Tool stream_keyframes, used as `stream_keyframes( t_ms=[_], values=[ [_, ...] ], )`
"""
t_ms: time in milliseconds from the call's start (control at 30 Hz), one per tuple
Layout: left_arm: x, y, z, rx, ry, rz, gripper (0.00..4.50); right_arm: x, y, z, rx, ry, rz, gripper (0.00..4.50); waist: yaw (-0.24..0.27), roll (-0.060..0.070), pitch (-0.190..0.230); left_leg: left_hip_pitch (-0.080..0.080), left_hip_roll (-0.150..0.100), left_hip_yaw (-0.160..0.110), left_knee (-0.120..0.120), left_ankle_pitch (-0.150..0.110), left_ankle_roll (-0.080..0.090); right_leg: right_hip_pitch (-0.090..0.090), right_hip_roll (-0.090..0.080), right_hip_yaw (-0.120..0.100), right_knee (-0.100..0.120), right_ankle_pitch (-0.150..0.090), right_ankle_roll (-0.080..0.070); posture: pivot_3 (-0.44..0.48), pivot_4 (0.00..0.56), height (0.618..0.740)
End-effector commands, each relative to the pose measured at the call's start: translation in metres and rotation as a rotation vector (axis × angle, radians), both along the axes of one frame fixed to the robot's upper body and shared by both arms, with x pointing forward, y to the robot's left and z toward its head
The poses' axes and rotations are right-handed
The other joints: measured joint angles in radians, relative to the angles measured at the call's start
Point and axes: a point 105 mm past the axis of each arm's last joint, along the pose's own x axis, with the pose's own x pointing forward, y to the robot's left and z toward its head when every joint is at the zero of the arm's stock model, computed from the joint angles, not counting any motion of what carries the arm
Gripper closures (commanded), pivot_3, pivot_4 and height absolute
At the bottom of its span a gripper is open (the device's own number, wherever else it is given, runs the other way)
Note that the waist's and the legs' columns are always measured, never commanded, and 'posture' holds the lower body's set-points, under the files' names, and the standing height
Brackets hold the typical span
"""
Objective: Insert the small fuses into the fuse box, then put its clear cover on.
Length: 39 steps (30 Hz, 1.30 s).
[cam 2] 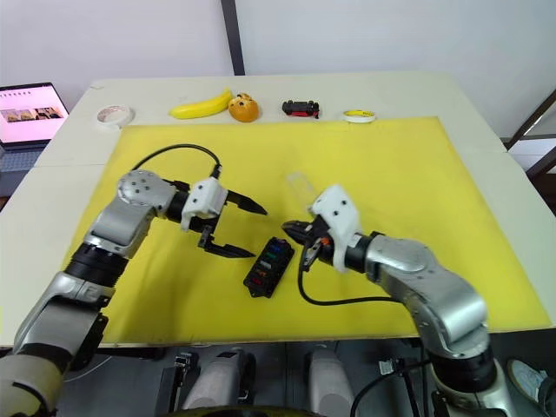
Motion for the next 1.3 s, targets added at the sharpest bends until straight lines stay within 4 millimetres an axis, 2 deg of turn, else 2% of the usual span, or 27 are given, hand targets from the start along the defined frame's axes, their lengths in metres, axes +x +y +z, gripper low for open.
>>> stream_keyframes(
  t_ms=[33,133,200,267,367,467,600,733,933,1067,1167,1300],
  values=[
    [-0.005,0.015,0.025,-0.138,0.037,0.119,0.0,-0.013,-0.026,0.015,0.003,-0.04,-0.065,4.44,0.002,0.0,0.0,0.0,0.0,0.0,0.0,0.0,0.0,0.0,0.0,0.0,0.0,0.0,0.0,0.0,0.15,0.74],
    [-0.015,0.03,0.027,-0.191,0.098,0.208,0.0,-0.019,-0.055,0.015,-0.021,-0.014,-0.15,3.6,0.004,0.0,0.0,0.0,0.0,0.001,0.0,-0.001,0.001,0.001,-0.001,0.0,0.0,0.0,0.0,0.0,0.15,0.74],
    [-0.021,0.051,0.019,-0.211,0.127,0.317,0.0,-0.022,-0.088,0.012,-0.048,0.003,-0.273,2.64,0.005,0.0,0.0,0.0,0.0,0.001,0.0,-0.001,0.001,0.001,-0.001,0.001,-0.001,0.0,0.0,0.0,0.15,0.74],
    [-0.024,0.07,0.013,-0.229,0.145,0.422,0.0,-0.026,-0.111,0.01,-0.069,0.014,-0.361,1.57,0.004,0.0,0.0,0.002,0.0,0.002,-0.001,-0.001,0.002,0.002,-0.001,0.001,-0.001,0.0,0.0,0.0,0.15,0.74],
    [-0.026,0.091,0.01,-0.255,0.152,0.539,0.0,-0.032,-0.127,0.005,-0.08,0.028,-0.426,0.02,0.006,0.0,0.0,0.006,0.001,0.002,-0.001,-0.001,0.002,0.005,-0.001,0.001,-0.001,0.0,0.0,0.0,0.15,0.74],
    [-0.029,0.092,0.01,-0.259,0.154,0.546,0.0,-0.03,-0.128,0.004,-0.073,0.027,-0.43,0.02,0.006,0.0,0.0,0.009,0.002,0.002,-0.001,-0.001,0.002,0.01,0.0,0.001,-0.003,0.0,0.0,0.0,0.15,0.74],
    [-0.031,0.08,0.012,-0.239,0.121,0.49,0.0,-0.019,-0.114,0.002,-0.064,0.017,-0.396,0.02,0.006,0.0,0.0,0.009,0.002,0.002,-0.001,-0.002,0.002,0.012,0.0,0.001,-0.006,0.0,0.0,0.0,0.15,0.74],
    [-0.028,0.065,0.018,-0.22,0.078,0.431,0.0,0.013,-0.085,-0.001,-0.052,0.021,-0.363,0.02,0.002,0.0,0.0,0.009,0.002,0.002,-0.001,-0.002,0.002,0.011,0.0,0.001,-0.007,0.0,0.0,0.0,0.15,0.74],
    [-0.024,0.054,0.027,-0.241,0.058,0.406,0.0,0.06,-0.047,-0.005,-0.012,0.082,-0.407,0.02,0.002,0.0,0.0,0.007,0.001,0.002,-0.003,-0.002,0.002,0.008,-0.001,0.001,-0.007,0.0,0.0,0.0,0.15,0.74],
    [-0.025,0.048,0.029,-0.256,0.057,0.399,0.0,0.084,-0.022,-0.005,-0.015,0.079,-0.424,0.02,0.002,0.0,0.0,0.007,0.001,0.002,-0.003,-0.001,0.002,0.008,-0.001,0.001,-0.007,0.0,0.0,0.0,0.15,0.74],
    [-0.025,0.044,0.029,-0.26,0.054,0.396,0.0,0.097,-0.015,-0.007,-0.015,0.076,-0.454,0.02,0.002,0.001,0.0,0.007,0.001,0.002,-0.003,-0.001,0.002,0.007,-0.001,0.001,-0.007,0.0,0.0,0.0,0.15,0.74],
    [-0.023,0.042,0.03,-0.266,0.044,0.404,0.0,0.106,-0.006,-0.013,-0.017,0.079,-0.46,0.02,0.002,0.001,0.0,0.007,0.0,0.003,-0.003,-0.001,0.001,0.007,-0.001,0.001,-0.007,0.0,0.0,0.0,0.15,0.74]
  ],
)
